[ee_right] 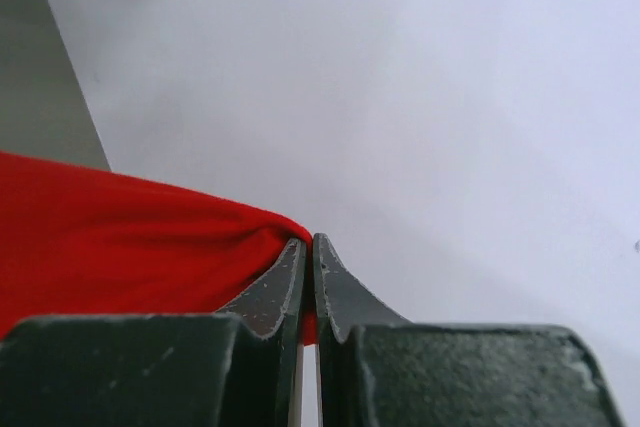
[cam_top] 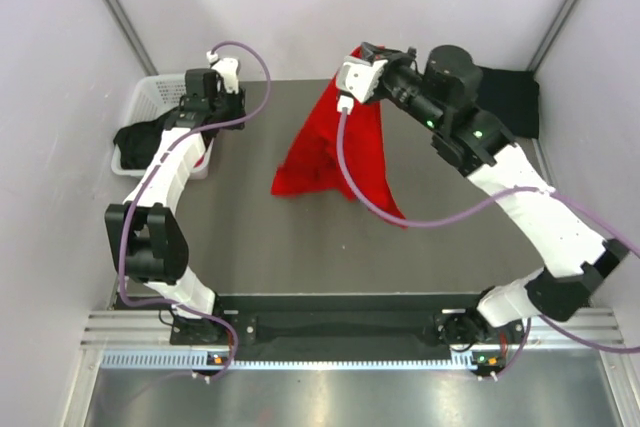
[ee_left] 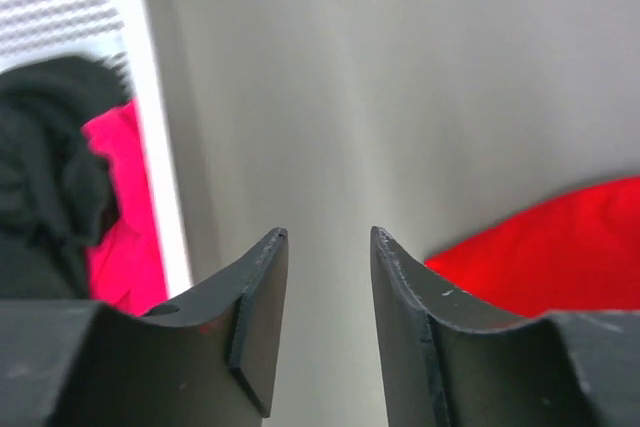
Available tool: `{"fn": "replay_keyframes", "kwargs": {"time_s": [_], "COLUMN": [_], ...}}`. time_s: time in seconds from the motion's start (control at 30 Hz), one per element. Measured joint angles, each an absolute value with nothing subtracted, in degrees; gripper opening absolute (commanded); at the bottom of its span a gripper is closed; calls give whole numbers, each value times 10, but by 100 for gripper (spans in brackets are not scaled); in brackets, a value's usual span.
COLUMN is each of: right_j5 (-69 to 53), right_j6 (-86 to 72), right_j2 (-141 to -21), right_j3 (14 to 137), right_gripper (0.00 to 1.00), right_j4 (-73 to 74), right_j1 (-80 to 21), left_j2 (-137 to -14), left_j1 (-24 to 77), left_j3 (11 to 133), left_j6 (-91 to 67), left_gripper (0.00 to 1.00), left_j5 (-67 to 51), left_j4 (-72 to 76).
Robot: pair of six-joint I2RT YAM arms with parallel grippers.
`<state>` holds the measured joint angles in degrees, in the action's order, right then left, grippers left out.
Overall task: Fold and stack the t-shirts
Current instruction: Flatten the tshirt out
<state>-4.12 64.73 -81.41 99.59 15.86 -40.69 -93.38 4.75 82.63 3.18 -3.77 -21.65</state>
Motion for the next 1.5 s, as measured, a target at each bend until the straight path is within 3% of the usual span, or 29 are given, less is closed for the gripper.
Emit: {"fn": "replay_keyframes", "kwargs": {"time_s": [0.23,0.4,0.87,1.5], "right_j5": [35,88,104,103], "right_j6": [649,615,556,542], "right_j2": [-977,-1076,-1048,-1048], "right_j3": [940,894,876,876], "right_gripper": [0,0,0,0], "right_j4": [119,164,159,163], "right_j1": [-297,-229,-212,-212], "left_j2": [-934,-929,-934,-1035], "left_j1": [58,98,244,244], "left_j3": [821,749,653,655], "left_j6": [80,117,213,213], "left_gripper": [43,42,36,30], "left_j5": [-189,-263,-302,-228], "left_j4": [-236,-263,-382,-376]}}
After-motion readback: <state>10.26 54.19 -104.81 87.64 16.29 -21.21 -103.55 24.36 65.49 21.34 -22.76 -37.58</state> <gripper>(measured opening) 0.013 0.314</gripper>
